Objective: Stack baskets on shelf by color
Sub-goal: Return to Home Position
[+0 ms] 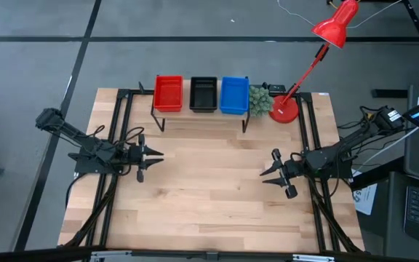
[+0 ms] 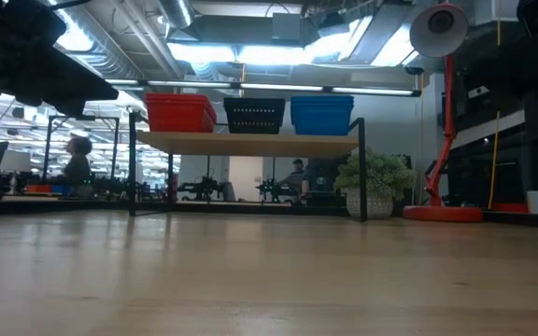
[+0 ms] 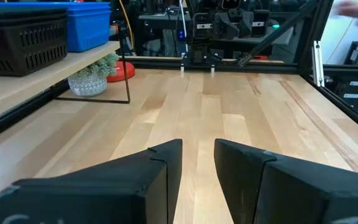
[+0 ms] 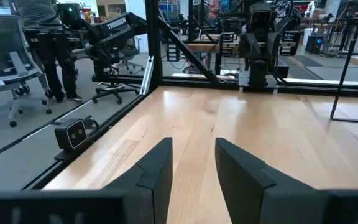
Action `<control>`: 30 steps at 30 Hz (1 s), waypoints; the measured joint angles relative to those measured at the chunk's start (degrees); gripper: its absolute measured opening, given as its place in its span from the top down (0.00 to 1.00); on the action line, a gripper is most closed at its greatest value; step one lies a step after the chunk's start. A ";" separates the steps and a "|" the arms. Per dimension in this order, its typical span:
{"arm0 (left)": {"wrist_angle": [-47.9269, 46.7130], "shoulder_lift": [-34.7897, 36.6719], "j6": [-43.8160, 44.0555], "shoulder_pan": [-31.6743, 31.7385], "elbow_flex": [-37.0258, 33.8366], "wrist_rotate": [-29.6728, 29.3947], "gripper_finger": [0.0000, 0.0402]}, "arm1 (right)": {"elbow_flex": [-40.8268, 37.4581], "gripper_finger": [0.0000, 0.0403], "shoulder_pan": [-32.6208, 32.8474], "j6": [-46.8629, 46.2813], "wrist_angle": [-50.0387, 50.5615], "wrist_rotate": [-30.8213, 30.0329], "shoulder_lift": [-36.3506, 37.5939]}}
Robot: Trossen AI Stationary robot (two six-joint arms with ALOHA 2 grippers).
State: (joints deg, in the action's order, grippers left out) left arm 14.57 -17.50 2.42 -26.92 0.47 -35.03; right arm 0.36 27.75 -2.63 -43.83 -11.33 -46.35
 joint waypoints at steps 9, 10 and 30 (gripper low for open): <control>0.00 0.00 0.00 0.00 0.00 -0.04 0.78 | 0.00 0.70 0.00 0.09 -0.11 0.00 -0.02; 0.00 0.00 0.00 0.00 0.00 -0.04 0.78 | 0.00 0.70 0.00 0.09 -0.17 0.00 0.00; 0.02 0.00 -0.02 -0.01 0.00 -0.07 0.79 | 0.00 0.70 0.00 0.11 -0.11 0.00 0.00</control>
State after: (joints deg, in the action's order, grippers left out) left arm 14.59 -17.50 2.39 -26.93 0.47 -35.09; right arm 0.36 27.75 -2.52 -43.94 -11.33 -46.35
